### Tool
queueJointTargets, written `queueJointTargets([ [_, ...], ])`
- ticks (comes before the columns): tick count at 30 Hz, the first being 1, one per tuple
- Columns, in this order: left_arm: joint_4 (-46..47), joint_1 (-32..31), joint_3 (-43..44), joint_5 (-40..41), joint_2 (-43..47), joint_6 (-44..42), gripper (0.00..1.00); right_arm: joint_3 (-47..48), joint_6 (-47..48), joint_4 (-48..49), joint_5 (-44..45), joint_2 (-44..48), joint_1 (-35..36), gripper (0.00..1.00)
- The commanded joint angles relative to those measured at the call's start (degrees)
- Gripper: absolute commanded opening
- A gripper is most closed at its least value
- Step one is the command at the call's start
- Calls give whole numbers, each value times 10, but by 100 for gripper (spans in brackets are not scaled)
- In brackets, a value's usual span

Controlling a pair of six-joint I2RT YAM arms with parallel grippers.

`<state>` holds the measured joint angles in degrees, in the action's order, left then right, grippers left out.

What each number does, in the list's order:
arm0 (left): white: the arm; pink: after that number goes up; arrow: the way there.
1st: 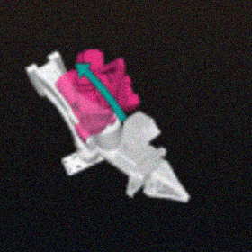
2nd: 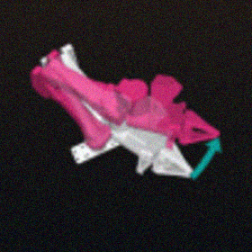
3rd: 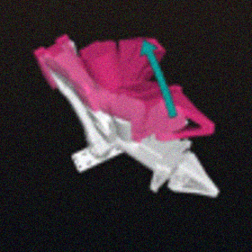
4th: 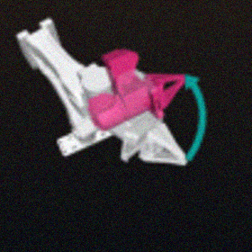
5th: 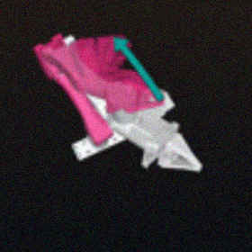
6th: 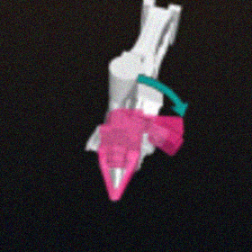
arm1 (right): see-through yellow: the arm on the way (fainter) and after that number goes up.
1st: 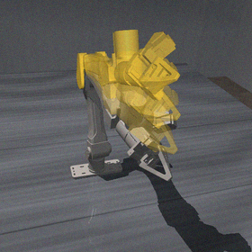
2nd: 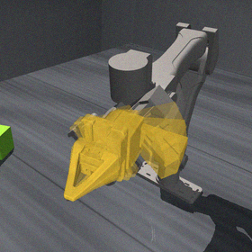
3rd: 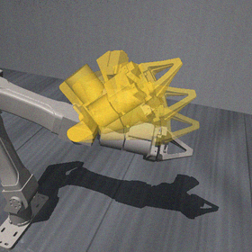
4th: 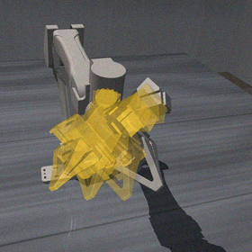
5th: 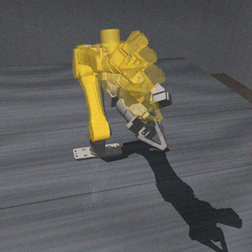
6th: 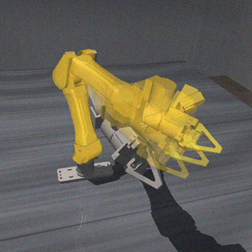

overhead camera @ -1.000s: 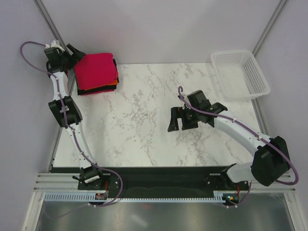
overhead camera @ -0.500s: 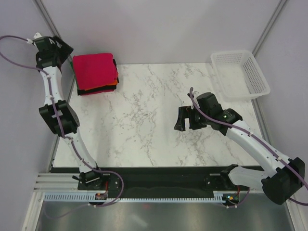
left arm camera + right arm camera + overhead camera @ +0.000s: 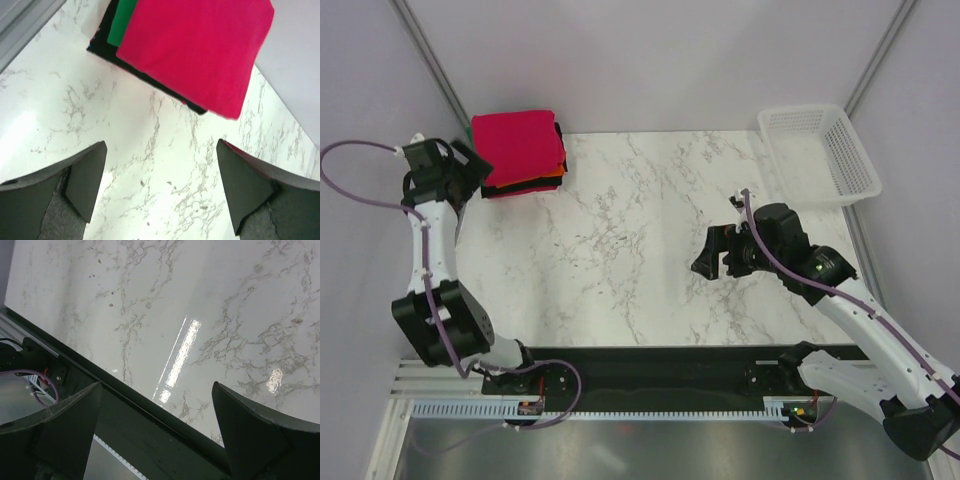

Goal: Fold and stack the t-shirts
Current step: Reset both grippers

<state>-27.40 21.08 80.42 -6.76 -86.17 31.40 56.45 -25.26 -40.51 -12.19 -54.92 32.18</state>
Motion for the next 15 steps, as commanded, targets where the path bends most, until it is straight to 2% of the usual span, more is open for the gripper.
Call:
queueJointTargets([
  [1,41,-4,-122,-69,132,-30,97,-17,-25,42,-28,33,6,98],
  [5,79,-7,-263,-77,288,-38,97,-31,-49,61,-26,69,6,98],
  [8,88,-9,-358,-35,360,-26,97,-45,-56,68,-22,98,7,98],
  [9,102,-8,-410,-28,375,-14,98,-50,-57,67,-21,110,7,98],
  [13,173,-10,-496,-3,430,12,100,-55,-59,54,-20,138,7,98],
  [15,249,-12,-531,10,447,2,100,-56,-59,46,-14,151,8,98],
])
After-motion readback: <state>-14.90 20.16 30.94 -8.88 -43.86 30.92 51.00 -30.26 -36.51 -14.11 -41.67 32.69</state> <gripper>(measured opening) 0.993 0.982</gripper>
